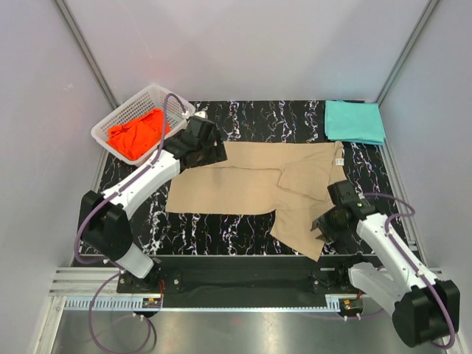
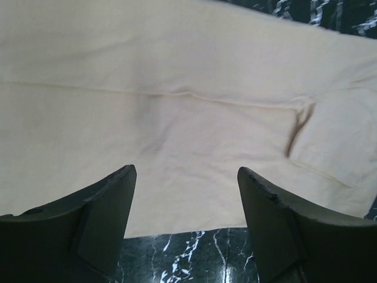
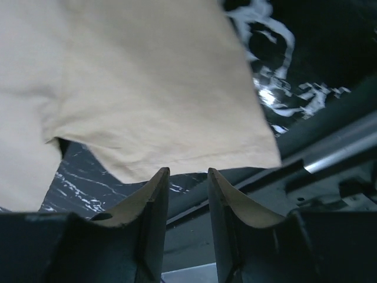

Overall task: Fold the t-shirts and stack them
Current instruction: Fold the tshirt

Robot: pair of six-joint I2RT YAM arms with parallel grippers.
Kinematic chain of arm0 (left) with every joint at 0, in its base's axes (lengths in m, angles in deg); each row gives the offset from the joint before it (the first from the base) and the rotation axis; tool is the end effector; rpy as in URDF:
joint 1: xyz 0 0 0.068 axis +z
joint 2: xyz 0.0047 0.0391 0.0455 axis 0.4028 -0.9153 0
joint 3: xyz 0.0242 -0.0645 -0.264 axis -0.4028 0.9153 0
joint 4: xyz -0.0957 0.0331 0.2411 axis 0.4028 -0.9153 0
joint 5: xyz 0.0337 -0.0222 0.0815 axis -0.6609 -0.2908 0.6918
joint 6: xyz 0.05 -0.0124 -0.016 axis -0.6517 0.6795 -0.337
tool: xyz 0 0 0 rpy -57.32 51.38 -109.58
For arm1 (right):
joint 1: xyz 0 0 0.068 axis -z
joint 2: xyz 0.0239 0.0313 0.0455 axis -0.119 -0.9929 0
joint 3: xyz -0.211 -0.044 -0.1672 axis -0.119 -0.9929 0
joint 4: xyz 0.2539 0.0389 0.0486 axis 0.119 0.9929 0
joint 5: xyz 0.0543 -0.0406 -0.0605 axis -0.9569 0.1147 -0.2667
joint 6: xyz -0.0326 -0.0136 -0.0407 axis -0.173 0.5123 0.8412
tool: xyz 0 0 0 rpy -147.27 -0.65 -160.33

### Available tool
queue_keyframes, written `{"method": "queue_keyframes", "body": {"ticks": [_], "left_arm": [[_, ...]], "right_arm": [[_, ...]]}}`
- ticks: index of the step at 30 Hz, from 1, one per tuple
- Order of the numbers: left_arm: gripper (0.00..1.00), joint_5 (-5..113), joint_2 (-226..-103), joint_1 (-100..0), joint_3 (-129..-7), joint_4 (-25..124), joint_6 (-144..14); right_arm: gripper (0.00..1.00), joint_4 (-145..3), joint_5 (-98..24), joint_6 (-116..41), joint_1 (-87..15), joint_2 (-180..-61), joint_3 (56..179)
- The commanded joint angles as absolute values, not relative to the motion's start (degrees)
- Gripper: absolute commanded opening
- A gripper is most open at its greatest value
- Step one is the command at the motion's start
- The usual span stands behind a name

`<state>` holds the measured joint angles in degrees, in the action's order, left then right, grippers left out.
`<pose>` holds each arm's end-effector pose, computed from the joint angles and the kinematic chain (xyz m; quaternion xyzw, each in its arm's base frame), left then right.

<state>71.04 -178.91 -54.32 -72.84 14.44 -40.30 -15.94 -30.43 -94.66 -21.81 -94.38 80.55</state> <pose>0.3023 -0.1721 0.3044 -0.0756 0.9198 -0.1489 0.3550 0.1484 0.0406 0.2136 0.4078 0.9001 0.1051 0.1113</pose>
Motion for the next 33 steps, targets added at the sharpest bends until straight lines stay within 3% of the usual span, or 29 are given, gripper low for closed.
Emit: {"method": "queue_keyframes", "body": {"ticks": [1, 4, 8, 15, 33], "left_arm": [[0.76, 71.6, -175.8, -52.9, -70.6, 13.4, -38.0], [0.76, 72.0, -173.1, -52.1, -69.5, 12.0, -37.8], [0.76, 75.4, -170.7, -50.7, -68.1, 9.5, -35.3], [0.75, 76.4, -169.6, -47.8, -67.3, 4.5, -33.5], [0.75, 82.6, -166.9, -45.6, -64.4, -3.9, -19.7]], "right_arm": [[0.39, -12.3, -29.7, -108.7, -22.2, -89.3, 77.4], [0.40, -10.4, -23.4, -110.3, -22.2, -90.2, 77.3], [0.39, -12.7, -28.9, -114.0, -22.7, -93.6, 72.6], [0.37, -10.2, -28.9, -121.8, -24.0, -85.0, 68.2], [0.42, -13.1, -26.3, -123.0, -26.6, -95.5, 69.4]]}}
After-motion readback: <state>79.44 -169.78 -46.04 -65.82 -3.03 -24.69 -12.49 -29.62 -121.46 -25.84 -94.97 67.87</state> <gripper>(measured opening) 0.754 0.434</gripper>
